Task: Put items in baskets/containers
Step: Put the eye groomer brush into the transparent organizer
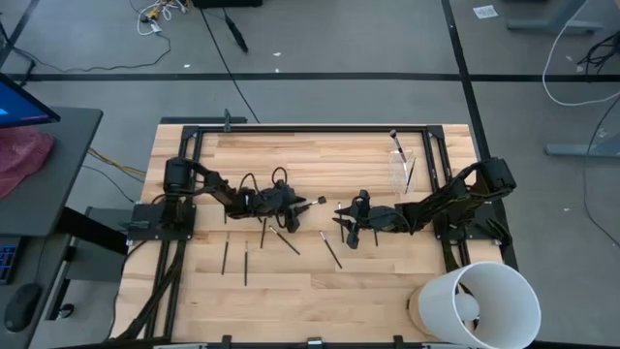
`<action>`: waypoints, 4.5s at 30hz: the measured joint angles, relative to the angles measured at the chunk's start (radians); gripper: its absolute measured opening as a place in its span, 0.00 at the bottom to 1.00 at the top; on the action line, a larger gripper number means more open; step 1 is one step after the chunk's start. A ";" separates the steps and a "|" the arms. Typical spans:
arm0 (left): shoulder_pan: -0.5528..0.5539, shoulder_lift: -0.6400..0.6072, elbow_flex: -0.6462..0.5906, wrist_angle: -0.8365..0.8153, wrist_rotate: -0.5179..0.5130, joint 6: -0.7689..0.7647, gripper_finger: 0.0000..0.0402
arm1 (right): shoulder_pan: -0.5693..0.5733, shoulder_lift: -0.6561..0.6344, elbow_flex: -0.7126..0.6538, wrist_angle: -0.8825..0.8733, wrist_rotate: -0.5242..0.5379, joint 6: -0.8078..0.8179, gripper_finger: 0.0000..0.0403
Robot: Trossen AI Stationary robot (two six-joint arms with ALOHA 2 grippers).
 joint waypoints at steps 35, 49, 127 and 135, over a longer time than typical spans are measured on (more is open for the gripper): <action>0.017 -0.056 -0.009 0.118 0.092 0.007 0.03 | 0.000 0.000 0.000 -0.008 -0.106 0.054 0.28; 0.017 -0.059 -0.007 0.593 0.333 -0.011 0.03 | -0.002 0.000 0.000 0.291 0.056 -0.077 0.37; 0.008 -0.061 0.006 0.468 0.279 0.016 0.37 | -0.542 -0.819 0.074 -1.123 0.454 0.113 0.03; 0.008 -0.061 0.006 0.468 0.279 0.016 0.37 | -0.633 -0.819 0.027 -1.141 0.400 0.209 0.03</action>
